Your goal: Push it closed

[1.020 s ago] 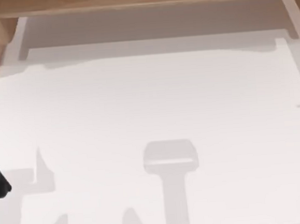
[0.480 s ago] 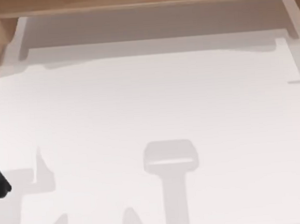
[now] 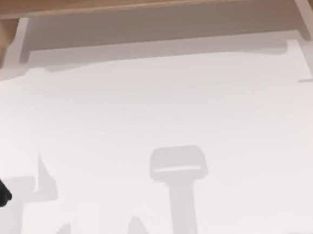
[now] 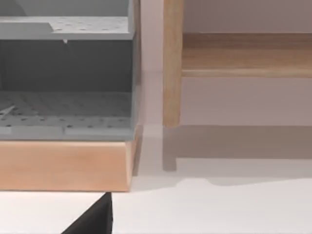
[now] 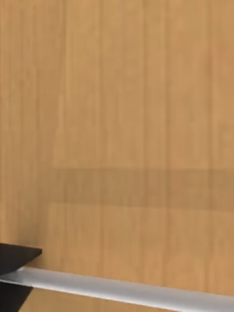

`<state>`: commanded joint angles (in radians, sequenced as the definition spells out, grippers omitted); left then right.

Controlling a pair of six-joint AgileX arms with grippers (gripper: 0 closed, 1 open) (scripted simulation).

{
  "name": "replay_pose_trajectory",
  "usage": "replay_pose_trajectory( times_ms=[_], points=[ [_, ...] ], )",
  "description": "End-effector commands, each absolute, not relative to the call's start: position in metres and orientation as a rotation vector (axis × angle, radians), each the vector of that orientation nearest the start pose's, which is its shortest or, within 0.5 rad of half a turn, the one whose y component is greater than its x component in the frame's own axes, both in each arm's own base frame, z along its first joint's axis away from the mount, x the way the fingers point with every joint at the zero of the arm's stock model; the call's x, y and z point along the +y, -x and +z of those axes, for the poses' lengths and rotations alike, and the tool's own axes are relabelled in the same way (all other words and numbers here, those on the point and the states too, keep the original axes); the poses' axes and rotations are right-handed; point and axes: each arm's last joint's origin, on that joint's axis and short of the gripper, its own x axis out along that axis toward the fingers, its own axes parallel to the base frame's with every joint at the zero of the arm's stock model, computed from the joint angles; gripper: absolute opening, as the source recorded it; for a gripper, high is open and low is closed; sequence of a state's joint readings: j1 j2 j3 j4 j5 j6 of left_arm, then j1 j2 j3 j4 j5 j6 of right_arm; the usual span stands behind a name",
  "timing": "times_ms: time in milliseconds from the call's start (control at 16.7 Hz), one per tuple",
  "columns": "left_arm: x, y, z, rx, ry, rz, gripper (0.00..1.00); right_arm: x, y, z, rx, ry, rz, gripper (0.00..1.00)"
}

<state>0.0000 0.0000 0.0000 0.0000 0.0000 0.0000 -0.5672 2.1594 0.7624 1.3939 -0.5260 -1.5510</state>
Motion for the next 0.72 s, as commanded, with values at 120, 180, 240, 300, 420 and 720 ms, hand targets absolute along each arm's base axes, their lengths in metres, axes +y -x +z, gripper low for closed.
replay_pose_trajectory(
  times_ms=[120,180,240,300,420,720],
  points=[
    [-0.001,-0.106,0.16,0.0,0.0,0.0,1.0,-0.183,-0.334,0.087,0.021,1.561,-0.005,0.0],
    [-0.001,-0.106,0.16,0.0,0.0,0.0,1.0,-0.183,-0.342,0.087,0.021,1.561,-0.005,0.0],
    [-0.001,-0.106,0.16,0.0,0.0,0.0,1.0,-0.183,-0.35,0.087,0.02,1.562,-0.006,0.0],
    [-0.001,-0.106,0.16,0.0,0.0,0.0,1.0,-0.182,-0.358,0.087,0.02,1.562,-0.006,0.0],
    [-0.001,-0.106,0.16,0.0,0.0,0.0,1.0,-0.182,-0.37,0.088,0.018,1.563,-0.008,0.0],
    [-0.001,-0.106,0.16,0.0,0.0,0.0,1.0,-0.182,-0.372,0.088,0.021,1.56,-0.008,0.0]
  ],
)
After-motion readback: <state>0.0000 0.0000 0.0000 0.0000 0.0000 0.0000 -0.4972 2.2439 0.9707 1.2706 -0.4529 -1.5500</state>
